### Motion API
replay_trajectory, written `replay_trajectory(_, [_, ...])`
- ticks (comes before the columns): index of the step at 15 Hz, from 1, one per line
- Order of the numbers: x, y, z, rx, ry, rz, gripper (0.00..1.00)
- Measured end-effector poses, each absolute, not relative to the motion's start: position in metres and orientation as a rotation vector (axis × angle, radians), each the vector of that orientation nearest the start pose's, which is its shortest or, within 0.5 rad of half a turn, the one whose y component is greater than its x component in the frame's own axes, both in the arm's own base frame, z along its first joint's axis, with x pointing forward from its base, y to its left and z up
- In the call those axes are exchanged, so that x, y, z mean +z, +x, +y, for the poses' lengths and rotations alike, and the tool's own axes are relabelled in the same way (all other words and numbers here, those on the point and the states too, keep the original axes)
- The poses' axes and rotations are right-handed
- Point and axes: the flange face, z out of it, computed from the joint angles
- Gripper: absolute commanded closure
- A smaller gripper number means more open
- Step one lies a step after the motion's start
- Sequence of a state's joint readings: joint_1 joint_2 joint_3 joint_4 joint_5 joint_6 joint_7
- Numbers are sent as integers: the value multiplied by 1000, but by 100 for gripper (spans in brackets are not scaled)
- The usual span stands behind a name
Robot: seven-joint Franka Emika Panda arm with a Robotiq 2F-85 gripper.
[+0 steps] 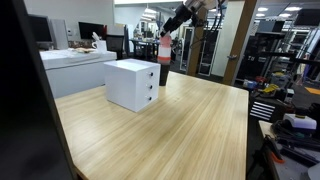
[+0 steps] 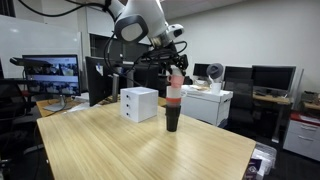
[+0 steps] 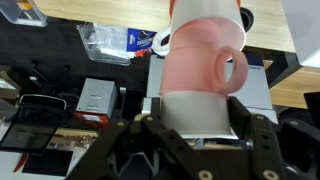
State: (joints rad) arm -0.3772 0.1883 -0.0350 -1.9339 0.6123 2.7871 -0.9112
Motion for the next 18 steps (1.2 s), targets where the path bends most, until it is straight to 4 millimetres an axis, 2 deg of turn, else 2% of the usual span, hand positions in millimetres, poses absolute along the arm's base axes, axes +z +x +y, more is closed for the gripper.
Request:
replay_trajectory(4, [469,576,-273,-1234,-2968,17,59])
replay_trajectory(11, [505,558,-262,-1325,-2904,0,59])
replay_trajectory(14, [506,544,-254,-1301,-2883,-33,59])
replay_trajectory(18, [494,518,-240,-1262,-2873,-69,59])
